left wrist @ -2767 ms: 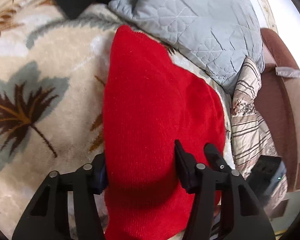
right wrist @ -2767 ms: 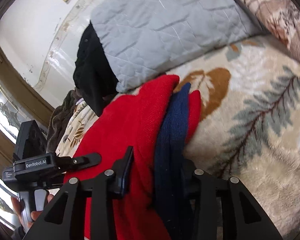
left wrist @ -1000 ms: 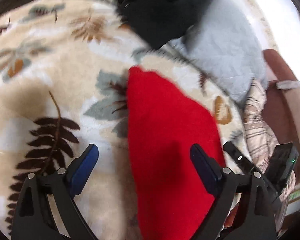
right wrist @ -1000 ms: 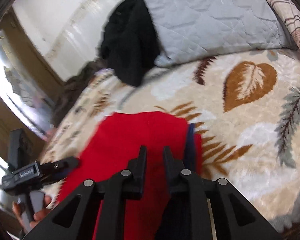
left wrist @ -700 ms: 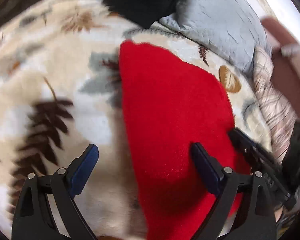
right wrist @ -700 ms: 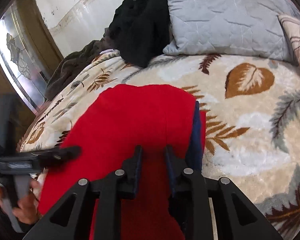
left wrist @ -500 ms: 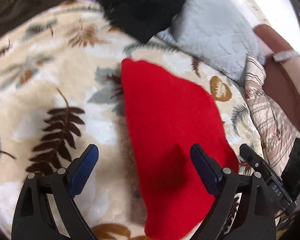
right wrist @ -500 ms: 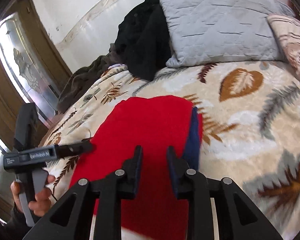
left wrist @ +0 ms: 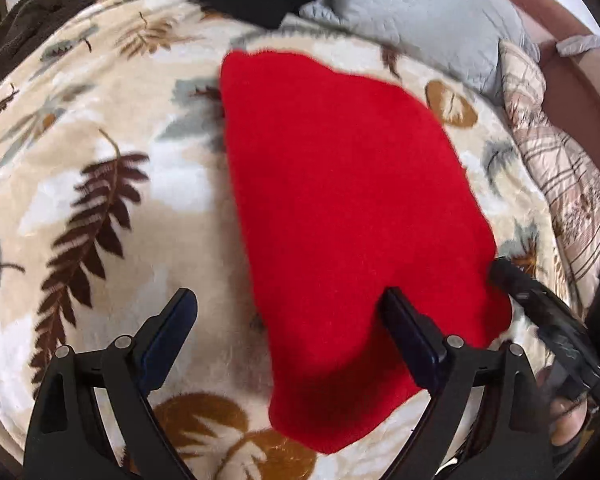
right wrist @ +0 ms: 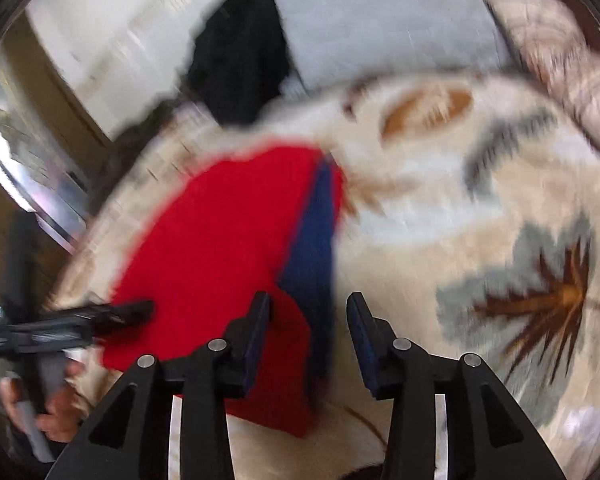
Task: Fold small clothes
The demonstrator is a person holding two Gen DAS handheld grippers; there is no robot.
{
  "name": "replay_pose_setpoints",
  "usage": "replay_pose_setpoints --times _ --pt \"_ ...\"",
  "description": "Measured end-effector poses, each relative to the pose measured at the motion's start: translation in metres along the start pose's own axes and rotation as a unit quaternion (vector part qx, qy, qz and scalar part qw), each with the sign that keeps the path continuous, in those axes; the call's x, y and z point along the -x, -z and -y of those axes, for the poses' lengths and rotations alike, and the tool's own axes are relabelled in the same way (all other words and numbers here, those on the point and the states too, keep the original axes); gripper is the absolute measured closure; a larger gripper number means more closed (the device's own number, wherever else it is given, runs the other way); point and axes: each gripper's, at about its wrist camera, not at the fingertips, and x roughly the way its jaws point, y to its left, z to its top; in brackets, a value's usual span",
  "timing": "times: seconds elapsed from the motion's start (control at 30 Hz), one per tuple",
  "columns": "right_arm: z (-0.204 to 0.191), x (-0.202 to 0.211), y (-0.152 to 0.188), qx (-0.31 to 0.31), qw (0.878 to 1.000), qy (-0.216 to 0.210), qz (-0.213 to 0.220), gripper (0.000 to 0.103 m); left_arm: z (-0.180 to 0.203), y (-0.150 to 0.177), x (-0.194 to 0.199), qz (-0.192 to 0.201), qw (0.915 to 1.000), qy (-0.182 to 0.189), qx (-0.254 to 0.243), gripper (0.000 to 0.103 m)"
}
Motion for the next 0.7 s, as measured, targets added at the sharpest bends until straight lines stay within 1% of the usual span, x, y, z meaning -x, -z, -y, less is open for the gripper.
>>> replay_pose_setpoints --times 0.03,0.07,0.13,0.2,0.23,0.27,0.3,0.33,0.37,0.4,0.43,0.47,0.5,0.53,0.6,0.63,0.7 --pt "0.002 0.001 0.000 -0.009 1.000 -0.004 0.002 0.059 0.000 0.003 -0.002 -0.009 0.9999 0.004 -0.003 0.008" --pt "0.001 0.005 -0.002 -0.007 1.000 -0.002 0.005 0.054 0.001 0.004 0.000 -0.010 0.9999 0.006 -0.006 0.008" --pt "-0.005 0.019 -0.007 0.014 0.999 0.029 0.028 0.053 0.003 0.006 0.012 0.007 0.9997 0.015 -0.021 0.009" --pt "-0.006 0.032 -0.011 0.024 0.997 0.060 0.048 0.038 0.003 0.007 0.027 0.042 0.9986 0.021 -0.025 0.009" --pt "-0.005 0.041 -0.013 0.020 0.995 0.074 0.056 0.022 -0.001 0.007 0.040 0.074 0.9968 0.025 -0.020 0.009" --pt "-0.002 0.046 -0.012 0.016 0.995 0.079 0.059 0.011 -0.003 0.008 0.046 0.092 0.9953 0.026 -0.017 0.009" --pt "0.000 0.051 -0.010 0.013 0.995 0.081 0.063 0.008 -0.005 0.009 0.053 0.113 0.9932 0.024 -0.014 0.009" --pt "0.004 0.055 -0.007 0.012 0.994 0.083 0.066 0.004 -0.007 0.011 0.061 0.139 0.9901 0.013 -0.013 0.008" --pt "0.007 0.057 -0.004 0.015 0.993 0.092 0.067 0.001 -0.007 0.012 0.063 0.153 0.9881 0.000 -0.016 0.008" --pt "0.008 0.058 -0.001 0.021 0.992 0.102 0.069 0.001 -0.007 0.012 0.064 0.162 0.9864 -0.014 -0.020 0.008" --pt "0.007 0.054 0.003 0.033 0.989 0.122 0.074 0.001 -0.004 0.011 0.062 0.170 0.9845 -0.037 -0.027 0.008" --pt "0.006 0.051 0.006 0.041 0.987 0.136 0.077 0.000 -0.003 0.010 0.061 0.172 0.9833 -0.051 -0.032 0.008" --pt "0.004 0.045 0.008 0.047 0.984 0.156 0.072 0.000 -0.002 0.010 0.060 0.172 0.9826 -0.061 -0.035 0.008" --pt "0.001 0.043 0.006 0.052 0.983 0.165 0.067 0.000 0.000 0.012 0.057 0.169 0.9821 -0.073 -0.042 0.008" --pt "-0.008 0.038 0.002 0.081 0.979 0.178 0.064 0.000 0.002 0.014 0.053 0.161 0.9820 -0.085 -0.051 0.008" --pt "-0.011 0.037 0.003 0.091 0.975 0.192 0.065 0.001 0.004 0.016 0.051 0.158 0.9817 -0.091 -0.057 0.008" --pt "-0.013 0.036 0.002 0.098 0.970 0.210 0.070 0.000 0.005 0.018 0.049 0.156 0.9806 -0.101 -0.060 0.008"
